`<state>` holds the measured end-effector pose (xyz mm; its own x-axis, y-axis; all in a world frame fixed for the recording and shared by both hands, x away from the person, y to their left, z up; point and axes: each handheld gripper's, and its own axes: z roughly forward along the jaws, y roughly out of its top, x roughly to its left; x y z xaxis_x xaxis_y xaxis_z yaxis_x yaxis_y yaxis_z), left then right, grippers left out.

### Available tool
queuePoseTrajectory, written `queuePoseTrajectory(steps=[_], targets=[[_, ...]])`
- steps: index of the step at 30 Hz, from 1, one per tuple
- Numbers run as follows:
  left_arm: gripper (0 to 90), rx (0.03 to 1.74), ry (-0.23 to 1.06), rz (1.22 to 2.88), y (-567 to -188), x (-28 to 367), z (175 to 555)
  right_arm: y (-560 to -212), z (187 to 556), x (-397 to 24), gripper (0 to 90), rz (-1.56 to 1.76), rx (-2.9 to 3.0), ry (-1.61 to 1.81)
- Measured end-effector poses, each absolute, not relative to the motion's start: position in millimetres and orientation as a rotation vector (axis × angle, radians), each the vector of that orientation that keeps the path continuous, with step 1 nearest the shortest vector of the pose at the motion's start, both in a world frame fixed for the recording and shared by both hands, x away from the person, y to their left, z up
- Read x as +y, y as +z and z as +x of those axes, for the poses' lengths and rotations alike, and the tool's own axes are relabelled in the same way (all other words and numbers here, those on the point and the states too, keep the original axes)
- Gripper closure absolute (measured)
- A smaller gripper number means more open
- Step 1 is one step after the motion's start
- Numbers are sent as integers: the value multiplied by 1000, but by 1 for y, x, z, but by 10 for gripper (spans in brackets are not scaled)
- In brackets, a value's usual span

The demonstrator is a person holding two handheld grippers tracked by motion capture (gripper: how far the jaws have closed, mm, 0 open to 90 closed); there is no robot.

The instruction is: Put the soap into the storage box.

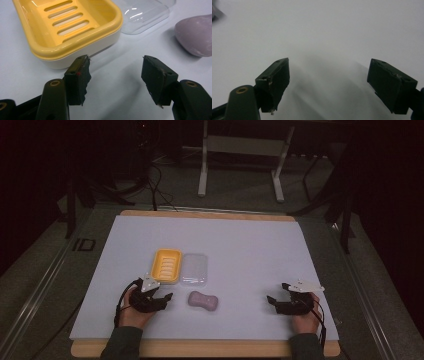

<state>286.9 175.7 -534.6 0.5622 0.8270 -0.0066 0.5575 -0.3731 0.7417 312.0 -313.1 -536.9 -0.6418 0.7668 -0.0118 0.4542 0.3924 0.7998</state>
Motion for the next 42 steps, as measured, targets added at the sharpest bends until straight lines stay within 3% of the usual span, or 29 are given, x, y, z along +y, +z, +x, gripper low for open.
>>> queuePoseTrajectory(steps=[42], targets=[[399,807,472,2336,-480,152,306,-536,309,-314,178,1027,2259,1149]])
